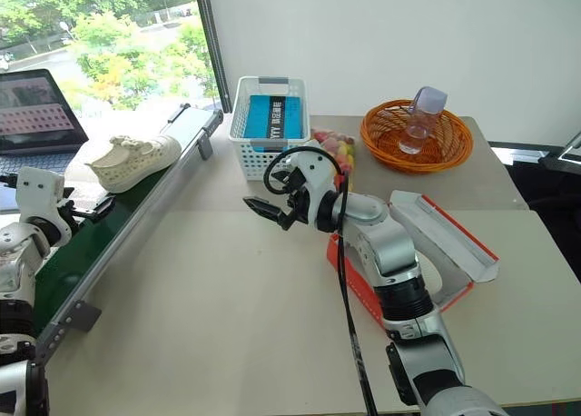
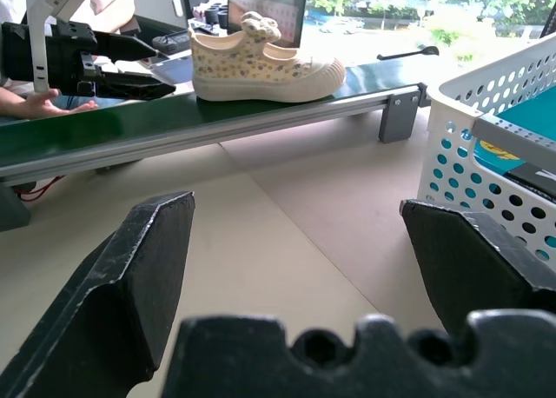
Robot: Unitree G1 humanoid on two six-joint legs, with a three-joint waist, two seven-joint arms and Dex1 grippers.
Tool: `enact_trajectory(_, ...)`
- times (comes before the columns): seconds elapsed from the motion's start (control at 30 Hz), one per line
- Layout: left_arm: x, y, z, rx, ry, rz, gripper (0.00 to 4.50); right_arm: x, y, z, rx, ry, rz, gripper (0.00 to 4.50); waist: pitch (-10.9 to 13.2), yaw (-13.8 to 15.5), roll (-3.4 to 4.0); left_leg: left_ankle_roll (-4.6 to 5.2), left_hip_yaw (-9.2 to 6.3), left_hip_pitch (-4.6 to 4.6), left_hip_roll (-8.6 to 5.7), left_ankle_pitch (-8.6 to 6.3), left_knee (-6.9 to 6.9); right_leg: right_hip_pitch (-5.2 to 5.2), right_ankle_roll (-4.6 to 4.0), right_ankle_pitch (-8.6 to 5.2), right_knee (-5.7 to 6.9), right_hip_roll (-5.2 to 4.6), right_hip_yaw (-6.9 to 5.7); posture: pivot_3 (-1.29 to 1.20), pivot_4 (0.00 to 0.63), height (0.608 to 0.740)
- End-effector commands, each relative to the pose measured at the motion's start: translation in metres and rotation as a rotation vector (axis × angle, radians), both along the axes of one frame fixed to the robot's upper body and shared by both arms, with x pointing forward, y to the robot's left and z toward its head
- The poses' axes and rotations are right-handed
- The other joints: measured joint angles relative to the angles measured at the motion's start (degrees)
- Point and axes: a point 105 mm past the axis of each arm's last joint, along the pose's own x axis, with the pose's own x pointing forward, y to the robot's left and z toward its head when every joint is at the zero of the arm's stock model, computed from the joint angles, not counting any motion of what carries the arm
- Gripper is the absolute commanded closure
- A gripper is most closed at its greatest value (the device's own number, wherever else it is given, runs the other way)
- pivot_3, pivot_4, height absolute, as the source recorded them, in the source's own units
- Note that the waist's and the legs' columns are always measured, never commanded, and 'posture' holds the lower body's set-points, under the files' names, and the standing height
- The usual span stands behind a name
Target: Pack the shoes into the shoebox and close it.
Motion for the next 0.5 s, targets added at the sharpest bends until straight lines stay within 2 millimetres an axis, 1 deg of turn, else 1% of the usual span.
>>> enact_trajectory(0.03, 0.004, 0.005, 0.013, 0.044, -0.032, -0.022, 0.01, -0.005, -0.002, 0.020, 0.018, -0.063, 0.008, 0.00, 0.0, 0.1, 0.00, 0.00, 0.01, 0.00, 0.00, 0.00, 0.00, 0.00, 0.00, 0.00, 0.00, 0.00, 0.00, 0.00, 0.150, 0.740)
enact_trajectory(0.17, 0.008, 0.007, 0.008, 0.043, -0.002, -0.040, 0.01, -0.005, -0.006, 0.022, 0.015, -0.067, -0.002, 0.00, 0.0, 0.0, -0.01, 0.00, 0.01, -0.02, 0.00, 0.00, 0.00, -0.01, 0.00, 0.00, 0.00, 0.01, -0.02, 0.00, 0.150, 0.740)
enact_trajectory(0.3, 0.011, 0.007, -0.007, 0.021, 0.076, -0.077, 0.01, -0.004, -0.007, 0.025, 0.007, -0.072, -0.015, 0.00, 0.0, 0.0, -0.01, 0.00, 0.03, -0.02, 0.01, 0.00, 0.00, -0.02, 0.00, 0.00, 0.02, 0.02, -0.01, 0.00, 0.150, 0.740)
enact_trajectory(0.37, 0.012, 0.007, -0.010, 0.023, 0.091, -0.078, 0.01, -0.004, -0.008, 0.026, 0.001, -0.075, -0.020, 0.00, 0.0, 0.3, -0.01, 0.00, 0.03, 0.00, 0.00, 0.01, 0.01, 0.00, 0.00, -0.01, 0.05, 0.01, -0.04, 0.00, 0.150, 0.740)
enact_trajectory(0.43, 0.013, 0.003, -0.012, -0.004, 0.091, -0.100, 0.55, -0.005, -0.010, 0.026, -0.002, -0.077, -0.024, 0.00, 0.0, 0.6, -0.01, -0.03, 0.03, 0.00, 0.00, 0.03, 0.01, 0.04, 0.01, 0.00, 0.05, -0.01, -0.06, 0.00, 0.150, 0.740)
enact_trajectory(0.47, 0.015, -0.004, -0.014, -0.015, 0.098, -0.135, 0.71, -0.005, -0.010, 0.027, -0.004, -0.079, -0.027, 0.00, 0.0, 0.7, -0.01, -0.04, 0.03, 0.00, 0.01, 0.03, 0.02, 0.05, 0.01, 0.00, 0.04, -0.01, -0.06, 0.00, 0.150, 0.740)
enact_trajectory(0.5, 0.016, -0.011, -0.017, -0.029, 0.103, -0.167, 1.00, -0.004, -0.010, 0.028, -0.005, -0.080, -0.030, 0.00, 0.0, 0.7, -0.01, -0.04, 0.03, 0.01, 0.00, 0.04, 0.02, 0.06, 0.01, 0.00, 0.04, -0.02, -0.06, 0.00, 0.150, 0.740)
